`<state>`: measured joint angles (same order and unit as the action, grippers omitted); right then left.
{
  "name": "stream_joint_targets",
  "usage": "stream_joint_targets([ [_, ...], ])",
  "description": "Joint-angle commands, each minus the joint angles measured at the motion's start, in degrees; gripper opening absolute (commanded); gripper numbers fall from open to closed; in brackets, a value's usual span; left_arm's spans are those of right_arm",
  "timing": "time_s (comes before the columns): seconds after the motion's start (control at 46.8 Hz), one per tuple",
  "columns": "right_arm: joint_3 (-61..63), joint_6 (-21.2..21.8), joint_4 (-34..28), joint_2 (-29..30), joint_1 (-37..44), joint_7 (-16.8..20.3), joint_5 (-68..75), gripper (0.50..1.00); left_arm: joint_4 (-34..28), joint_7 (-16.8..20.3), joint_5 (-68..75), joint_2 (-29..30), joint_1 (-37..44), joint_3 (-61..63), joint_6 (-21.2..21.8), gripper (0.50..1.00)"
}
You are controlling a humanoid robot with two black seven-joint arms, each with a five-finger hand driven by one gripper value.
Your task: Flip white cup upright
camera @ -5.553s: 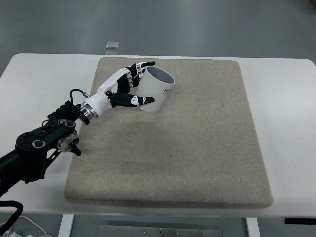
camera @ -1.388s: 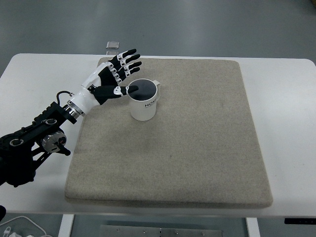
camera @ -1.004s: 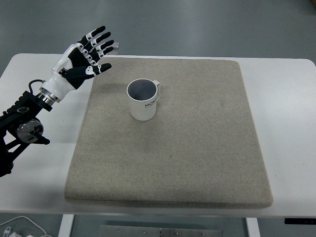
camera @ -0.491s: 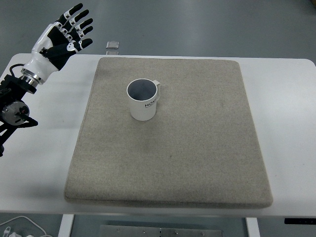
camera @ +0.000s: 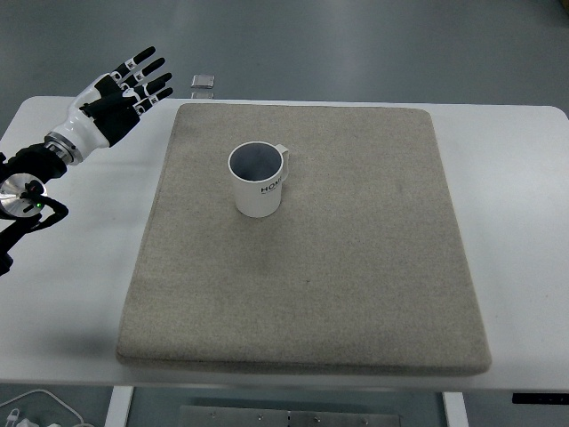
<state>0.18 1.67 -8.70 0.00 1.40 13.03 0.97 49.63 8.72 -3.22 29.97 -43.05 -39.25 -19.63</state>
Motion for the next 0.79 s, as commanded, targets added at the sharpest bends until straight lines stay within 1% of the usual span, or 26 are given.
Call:
stream_joint_targets([
  [0.0,-0.01,0.00,0.00,0.00,0.00,-0.03,0.00,0.928,-0.15,-2.21,-2.05,0.09,-0.81,-0.04,0.12,0.996],
  [0.064,-0.01,0.00,0.00,0.00,0.00,-0.03,0.00,0.930,-0.41,-3.27,-2.14,0.17,-1.16,-0.21,0.21,0.996],
  [0.128,0.08,0.00,0.00,0.00,0.00,-0.03,0.00,0.930,-0.85,-5.20,-2.49,0.17,-1.69,-0.48,0.30,0.996],
  [0.256,0.34,0.00,0.00,0.00,0.00,-0.03,0.08,0.930,-1.82,-8.98,-7.84,-0.27,-2.48,-0.57,3.46,0.994],
  [0.32,0.43,0.09,0.00,0.00,0.00,-0.03,0.08,0.930,-1.91,-9.34,-9.61,-0.27,-2.57,-0.57,3.64,0.996],
  [0.769,0.43,0.44,-0.09,0.00,0.00,-0.03,0.44,0.930,-3.40,-9.43,-10.14,-0.79,-2.48,-0.48,2.85,0.994],
])
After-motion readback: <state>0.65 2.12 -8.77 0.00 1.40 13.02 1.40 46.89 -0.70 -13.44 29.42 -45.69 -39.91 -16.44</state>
